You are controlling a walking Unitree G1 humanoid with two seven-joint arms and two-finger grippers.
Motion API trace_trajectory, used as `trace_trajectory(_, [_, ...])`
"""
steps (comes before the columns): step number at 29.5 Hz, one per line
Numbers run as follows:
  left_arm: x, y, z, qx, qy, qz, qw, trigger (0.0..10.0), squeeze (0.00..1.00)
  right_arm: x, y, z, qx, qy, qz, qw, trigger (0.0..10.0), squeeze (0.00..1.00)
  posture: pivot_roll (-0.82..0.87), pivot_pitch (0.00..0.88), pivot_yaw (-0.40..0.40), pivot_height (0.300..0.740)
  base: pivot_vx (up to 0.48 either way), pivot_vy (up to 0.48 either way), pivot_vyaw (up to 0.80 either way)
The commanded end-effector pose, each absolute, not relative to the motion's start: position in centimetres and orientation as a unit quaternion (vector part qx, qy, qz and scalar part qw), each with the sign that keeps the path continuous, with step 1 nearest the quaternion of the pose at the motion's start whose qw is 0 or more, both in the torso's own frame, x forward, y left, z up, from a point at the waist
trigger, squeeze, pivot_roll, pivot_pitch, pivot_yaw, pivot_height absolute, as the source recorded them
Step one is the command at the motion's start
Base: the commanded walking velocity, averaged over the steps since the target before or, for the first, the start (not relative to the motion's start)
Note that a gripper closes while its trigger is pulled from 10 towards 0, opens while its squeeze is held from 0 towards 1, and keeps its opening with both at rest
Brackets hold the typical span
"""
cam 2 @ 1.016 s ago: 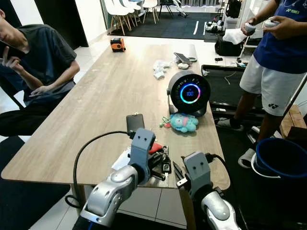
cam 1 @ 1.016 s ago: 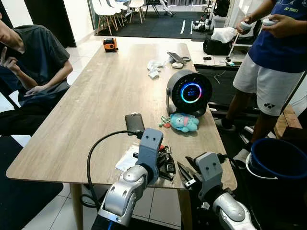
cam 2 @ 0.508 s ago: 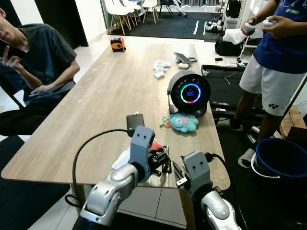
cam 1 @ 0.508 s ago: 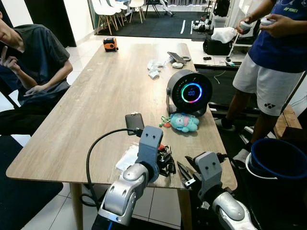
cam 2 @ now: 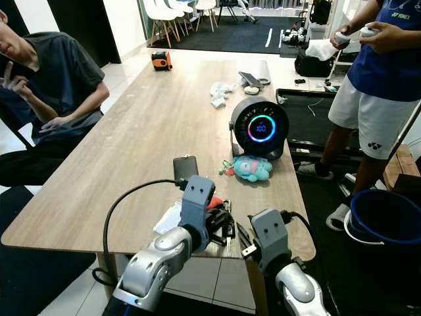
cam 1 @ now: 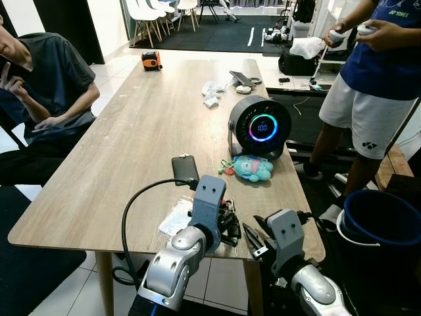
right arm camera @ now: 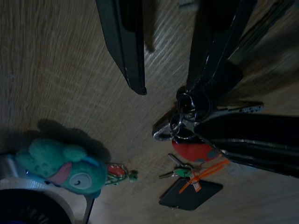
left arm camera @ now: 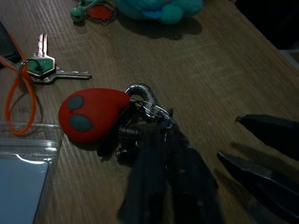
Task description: Hang keys on a hook
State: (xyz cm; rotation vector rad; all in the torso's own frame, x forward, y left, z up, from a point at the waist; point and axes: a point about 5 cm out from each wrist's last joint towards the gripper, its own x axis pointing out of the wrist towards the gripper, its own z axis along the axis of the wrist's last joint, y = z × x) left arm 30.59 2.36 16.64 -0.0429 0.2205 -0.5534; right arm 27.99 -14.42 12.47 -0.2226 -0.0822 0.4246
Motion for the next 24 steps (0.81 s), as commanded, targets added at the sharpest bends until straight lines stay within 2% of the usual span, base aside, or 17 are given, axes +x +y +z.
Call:
trace_trajectory(1, [29.9, 1.5, 16.6, -0.034, 0.113, -0.285, 0.951, 2.7, 0.0, 27.8, -14.5, 11.9, -0.112, -0.028, 0.214, 0.97, 10.0, 0.0, 0.02, 0.215, 0.055, 0.74, 0.0, 0.0, 0.0])
trace_trajectory(3, [29.8, 1.4, 16.6, -0.035, 0.113, -0.285, 0.951, 2.5, 0.0, 27.8, -14.5, 11.9, -0.112, -0.028, 0.214, 0.97, 10.0, 0.0, 0.02, 0.216, 0.054, 0.74, 0.0, 0.0, 0.0])
trace_trajectory(4, [29.7, 1.3, 16.5, -0.037, 0.114, -0.285, 0.951, 1.9, 0.0, 27.8, -14.5, 11.9, -0.112, -0.028, 0.214, 0.97, 10.0, 0.0, 0.02, 0.216, 0.054, 0.74, 0.0, 0.0, 0.0])
trace_trajectory(6, [29.6, 1.1, 16.4, -0.037, 0.116, -0.285, 0.951, 1.7, 0.0, 27.8, -14.5, 11.9, -0.112, -0.028, 0.215, 0.97, 10.0, 0.0, 0.01, 0.216, 0.054, 0.74, 0.0, 0.0, 0.0])
trace_trajectory(9, [29.5, 1.0, 16.3, -0.037, 0.117, -0.285, 0.951, 1.9, 0.0, 27.8, -14.5, 11.9, -0.112, -0.028, 0.215, 0.97, 10.0, 0.0, 0.01, 0.216, 0.054, 0.74, 0.0, 0.0, 0.0])
trace_trajectory(10, [29.4, 1.0, 16.3, -0.036, 0.117, -0.286, 0.95, 2.9, 0.0, 27.8, -14.5, 11.9, -0.112, -0.028, 0.215, 0.97, 10.0, 0.0, 0.01, 0.216, 0.054, 0.74, 0.0, 0.0, 0.0])
trace_trajectory(11, [29.4, 1.0, 16.3, -0.036, 0.117, -0.286, 0.95, 2.9, 0.0, 27.8, -14.5, 11.9, -0.112, -0.028, 0.215, 0.97, 10.0, 0.0, 0.01, 0.216, 0.054, 0.74, 0.0, 0.0, 0.0])
trace_trajectory(12, [29.5, 1.1, 16.3, -0.033, 0.115, -0.284, 0.951, 10.0, 0.0, 27.8, -14.4, 11.9, -0.112, -0.028, 0.215, 0.97, 10.0, 0.0, 0.01, 0.217, 0.054, 0.74, 0.0, 0.0, 0.0])
trace_trajectory(13, [29.6, 1.2, 16.4, -0.032, 0.113, -0.283, 0.952, 10.0, 0.75, 27.8, -14.4, 11.9, -0.112, -0.028, 0.214, 0.97, 10.0, 0.0, 0.01, 0.217, 0.055, 0.74, 0.0, 0.0, 0.0])
trace_trajectory(14, [29.7, 1.4, 16.6, -0.031, 0.111, -0.281, 0.953, 10.0, 1.0, 27.8, -14.4, 11.9, -0.112, -0.028, 0.214, 0.97, 10.0, 0.0, 0.01, 0.217, 0.055, 0.74, 0.0, 0.0, 0.0])
trace_trajectory(19, [29.9, 1.8, 17.4, -0.036, 0.096, -0.279, 0.955, 10.0, 1.0, 27.8, -14.4, 11.9, -0.111, -0.029, 0.214, 0.97, 10.0, 0.0, 0.01, 0.217, 0.055, 0.74, 0.0, 0.0, 0.0])
trace_trajectory(20, [29.8, 1.7, 17.8, -0.038, 0.092, -0.286, 0.953, 10.0, 0.0, 27.8, -14.4, 11.9, -0.111, -0.029, 0.214, 0.97, 10.0, 0.0, 0.01, 0.217, 0.055, 0.74, 0.0, 0.0, 0.0])
trace_trajectory(24, [29.7, 1.7, 17.9, -0.04, 0.091, -0.288, 0.952, 10.0, 0.0, 27.8, -14.4, 11.9, -0.111, -0.029, 0.214, 0.97, 10.0, 0.0, 0.01, 0.217, 0.055, 0.74, 0.0, 0.0, 0.0])
